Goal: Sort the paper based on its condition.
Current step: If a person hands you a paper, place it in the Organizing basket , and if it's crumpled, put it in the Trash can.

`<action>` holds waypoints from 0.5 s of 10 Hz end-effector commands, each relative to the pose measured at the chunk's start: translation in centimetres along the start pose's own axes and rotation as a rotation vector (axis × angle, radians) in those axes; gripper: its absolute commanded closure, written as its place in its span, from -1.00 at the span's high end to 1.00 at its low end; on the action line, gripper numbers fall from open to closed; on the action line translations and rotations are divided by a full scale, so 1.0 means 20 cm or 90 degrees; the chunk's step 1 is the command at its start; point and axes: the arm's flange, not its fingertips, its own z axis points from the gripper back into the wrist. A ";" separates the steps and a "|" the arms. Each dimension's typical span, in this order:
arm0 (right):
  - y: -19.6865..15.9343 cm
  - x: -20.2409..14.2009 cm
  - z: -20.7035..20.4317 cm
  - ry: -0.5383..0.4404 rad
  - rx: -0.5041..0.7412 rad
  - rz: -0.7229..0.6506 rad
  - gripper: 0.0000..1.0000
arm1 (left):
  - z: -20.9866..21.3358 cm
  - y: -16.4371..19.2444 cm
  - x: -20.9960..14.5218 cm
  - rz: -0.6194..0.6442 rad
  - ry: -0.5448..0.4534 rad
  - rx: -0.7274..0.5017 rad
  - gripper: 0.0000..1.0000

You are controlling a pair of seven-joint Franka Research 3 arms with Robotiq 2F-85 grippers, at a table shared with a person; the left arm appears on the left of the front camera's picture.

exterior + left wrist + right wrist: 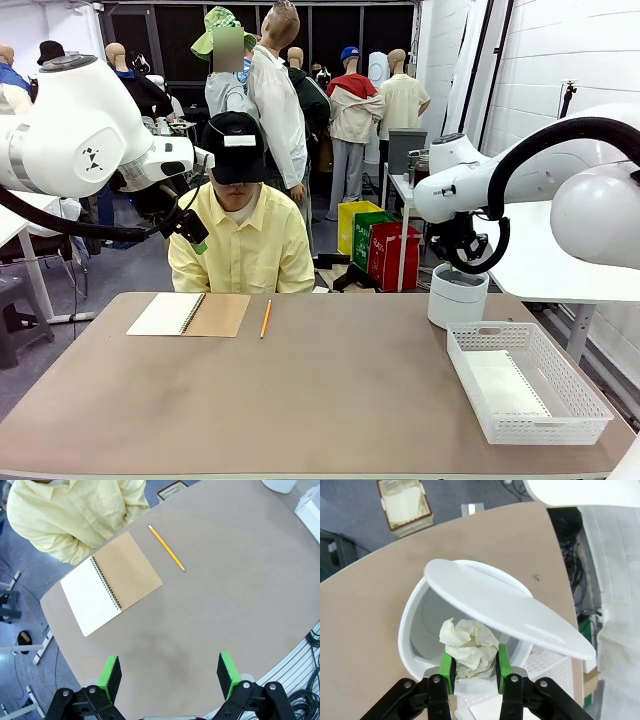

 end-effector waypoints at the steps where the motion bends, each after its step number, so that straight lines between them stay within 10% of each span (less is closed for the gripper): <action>1: 0.04 0.04 -0.02 -0.002 -0.023 -0.021 -0.07 | 0.00 0.01 0.00 -0.001 -0.002 -0.001 1.00; 5: 0.03 0.03 -0.01 0.012 -0.015 -0.019 0.72 | 0.00 0.01 0.00 -0.001 -0.002 -0.001 1.00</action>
